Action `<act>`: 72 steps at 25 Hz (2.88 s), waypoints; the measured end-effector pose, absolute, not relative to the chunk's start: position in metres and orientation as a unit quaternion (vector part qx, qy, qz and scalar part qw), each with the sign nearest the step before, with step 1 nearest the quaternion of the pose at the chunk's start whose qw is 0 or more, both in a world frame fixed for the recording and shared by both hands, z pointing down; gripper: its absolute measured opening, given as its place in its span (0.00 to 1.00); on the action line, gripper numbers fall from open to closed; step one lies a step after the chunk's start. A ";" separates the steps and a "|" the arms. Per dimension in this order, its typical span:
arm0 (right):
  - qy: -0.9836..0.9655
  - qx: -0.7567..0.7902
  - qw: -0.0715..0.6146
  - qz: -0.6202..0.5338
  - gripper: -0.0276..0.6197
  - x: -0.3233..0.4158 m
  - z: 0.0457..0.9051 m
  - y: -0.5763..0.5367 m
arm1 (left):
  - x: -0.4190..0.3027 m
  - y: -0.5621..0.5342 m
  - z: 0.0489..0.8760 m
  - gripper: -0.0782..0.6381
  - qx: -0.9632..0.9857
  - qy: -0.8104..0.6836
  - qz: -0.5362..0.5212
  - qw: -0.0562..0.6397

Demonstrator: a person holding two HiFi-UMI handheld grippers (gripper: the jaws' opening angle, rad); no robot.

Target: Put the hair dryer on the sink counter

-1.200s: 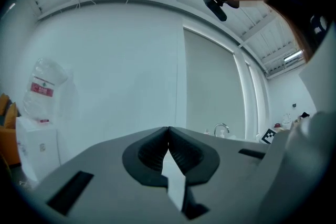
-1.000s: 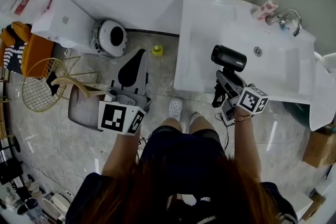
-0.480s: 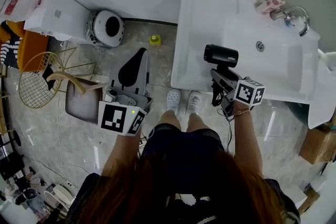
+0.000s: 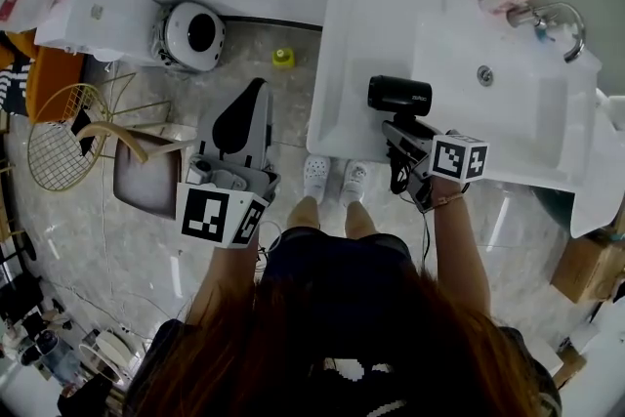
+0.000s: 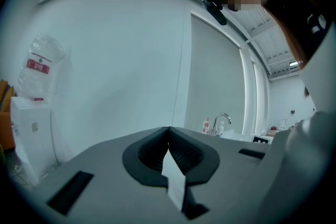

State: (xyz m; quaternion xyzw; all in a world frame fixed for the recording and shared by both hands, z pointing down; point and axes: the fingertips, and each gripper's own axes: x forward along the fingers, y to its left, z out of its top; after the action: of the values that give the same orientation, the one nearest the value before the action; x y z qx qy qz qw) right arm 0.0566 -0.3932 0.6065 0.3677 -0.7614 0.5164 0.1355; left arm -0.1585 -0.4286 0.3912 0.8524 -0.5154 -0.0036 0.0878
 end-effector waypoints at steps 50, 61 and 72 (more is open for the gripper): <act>-0.829 0.454 0.048 0.322 0.07 0.135 0.410 -0.418 | -0.119 -0.401 0.323 0.13 0.859 -0.512 -0.005 0.003; -0.855 0.518 0.001 0.006 0.07 0.123 0.260 -0.399 | -0.100 -0.399 0.259 0.13 0.866 -0.496 -0.046 -0.043; -0.816 0.570 -0.076 -0.059 0.07 0.144 0.202 -0.382 | -0.096 -0.400 0.231 0.13 0.863 -0.498 -0.059 -0.058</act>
State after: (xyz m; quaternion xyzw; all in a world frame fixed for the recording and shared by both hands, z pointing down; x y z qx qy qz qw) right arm 0.1443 -0.3823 0.2015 0.5701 -0.8159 -0.0593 -0.0762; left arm -0.0958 -0.4004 0.2314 0.8630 -0.4983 -0.0592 -0.0579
